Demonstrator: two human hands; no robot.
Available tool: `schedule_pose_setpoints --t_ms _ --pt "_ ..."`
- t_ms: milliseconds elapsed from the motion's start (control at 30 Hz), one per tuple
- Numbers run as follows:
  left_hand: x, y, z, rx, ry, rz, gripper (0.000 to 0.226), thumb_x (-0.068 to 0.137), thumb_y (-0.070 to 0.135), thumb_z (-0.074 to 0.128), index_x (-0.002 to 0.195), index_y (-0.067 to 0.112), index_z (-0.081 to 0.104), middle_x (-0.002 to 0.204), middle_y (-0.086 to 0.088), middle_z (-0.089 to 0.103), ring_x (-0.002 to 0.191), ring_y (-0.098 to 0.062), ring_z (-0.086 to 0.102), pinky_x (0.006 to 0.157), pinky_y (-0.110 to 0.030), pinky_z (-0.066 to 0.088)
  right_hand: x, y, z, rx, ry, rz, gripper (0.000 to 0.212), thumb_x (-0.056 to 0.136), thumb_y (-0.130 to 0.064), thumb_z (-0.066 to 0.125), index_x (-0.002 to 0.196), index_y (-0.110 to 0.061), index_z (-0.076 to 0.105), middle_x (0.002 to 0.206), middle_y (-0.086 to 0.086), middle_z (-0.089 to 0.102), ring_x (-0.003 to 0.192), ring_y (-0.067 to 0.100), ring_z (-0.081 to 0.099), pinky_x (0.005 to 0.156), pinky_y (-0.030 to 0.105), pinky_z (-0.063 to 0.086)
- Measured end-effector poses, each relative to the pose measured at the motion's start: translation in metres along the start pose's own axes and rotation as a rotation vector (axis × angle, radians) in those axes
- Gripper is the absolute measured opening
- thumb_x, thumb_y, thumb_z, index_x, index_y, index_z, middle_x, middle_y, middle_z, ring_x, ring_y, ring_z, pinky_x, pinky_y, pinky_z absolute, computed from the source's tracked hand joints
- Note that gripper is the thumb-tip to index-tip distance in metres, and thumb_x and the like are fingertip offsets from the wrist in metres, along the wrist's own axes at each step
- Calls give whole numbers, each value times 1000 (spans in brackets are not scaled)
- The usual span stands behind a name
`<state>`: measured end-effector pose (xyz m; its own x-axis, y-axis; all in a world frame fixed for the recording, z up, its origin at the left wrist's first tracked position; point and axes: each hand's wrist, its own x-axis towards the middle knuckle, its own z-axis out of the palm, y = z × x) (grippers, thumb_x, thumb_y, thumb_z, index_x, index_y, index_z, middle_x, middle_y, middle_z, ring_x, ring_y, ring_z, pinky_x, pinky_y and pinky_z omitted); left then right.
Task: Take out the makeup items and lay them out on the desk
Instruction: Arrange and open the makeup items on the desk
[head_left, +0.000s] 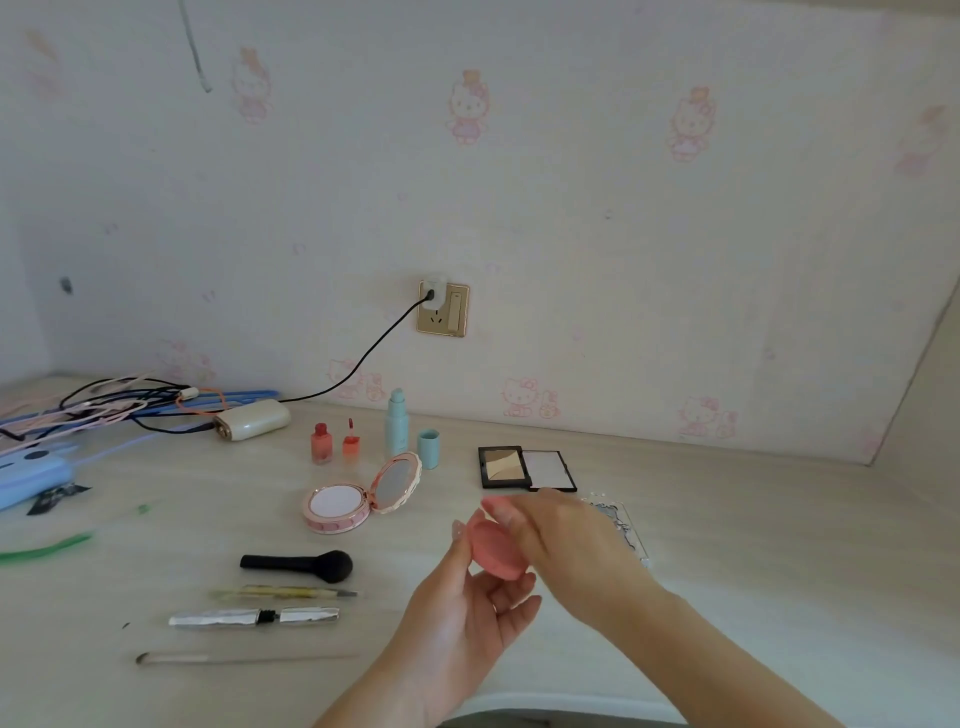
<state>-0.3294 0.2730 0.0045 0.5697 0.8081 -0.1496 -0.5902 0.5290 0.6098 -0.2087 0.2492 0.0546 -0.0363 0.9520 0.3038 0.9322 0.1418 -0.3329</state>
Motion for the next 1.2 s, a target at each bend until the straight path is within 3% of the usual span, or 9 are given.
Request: schedule_pose_setpoints --t_ms 67,133,200,300,500,700,867,1067,1200 --pt "-1 0 0 19 32 -15 48 70 52 52 82 10 74 85 -18 70 62 -22 59 56 -32 55 3 4 -6 30 13 64 42 97 -49 26 85 -24 57 79 -5 60 75 15 56 68 28 41" --pt "-4 3 -1 62 16 -38 47 69 53 52 75 15 78 93 -18 72 65 -21 60 57 -33 55 5 9 -10 46 20 109 38 99 -43 28 76 -26 52 74 -8 62 68 12 58 65 27 44" --pt "-4 8 -4 88 -8 -66 48 78 55 46 87 20 78 104 -18 71 69 -21 65 61 -34 57 11 20 -9 242 35 214 37 99 -41 30 79 -27 59 73 -7 69 70 10 67 70 27 53" --pt "3 16 -11 163 -5 -78 48 95 51 30 114 20 61 109 -18 70 79 -24 71 67 -36 59 21 36 -4 643 35 394 41 99 -42 33 82 -22 64 66 3 73 65 19 72 71 36 59" --pt "25 20 -13 314 277 50 34 99 33 39 116 8 55 109 -19 68 88 -29 68 76 -45 55 37 52 15 831 15 548 41 100 -38 33 93 -10 61 76 13 74 68 22 73 56 28 55" --pt "41 26 -29 263 446 177 16 96 20 49 110 13 51 106 -3 59 111 -24 55 96 -47 46 68 67 42 867 -3 650 38 101 -33 32 98 -7 60 79 13 72 70 25 72 65 34 56" --pt "47 33 -28 308 445 137 22 97 23 48 117 18 45 117 -4 53 111 -22 52 98 -46 45 84 68 60 852 -12 669 37 101 -32 32 91 -9 60 73 10 69 63 25 70 57 32 54" --pt "53 32 -31 408 405 93 5 97 31 47 94 28 50 120 2 48 117 -14 46 94 -34 43 90 69 72 718 -2 629 37 101 -33 29 92 -12 59 67 2 64 54 13 64 47 22 50" --pt "57 32 -32 411 391 59 40 96 34 47 133 21 45 143 2 41 136 -13 34 101 -33 36 92 70 79 628 10 601 39 101 -35 29 93 -13 60 63 -1 62 52 11 61 57 29 52"
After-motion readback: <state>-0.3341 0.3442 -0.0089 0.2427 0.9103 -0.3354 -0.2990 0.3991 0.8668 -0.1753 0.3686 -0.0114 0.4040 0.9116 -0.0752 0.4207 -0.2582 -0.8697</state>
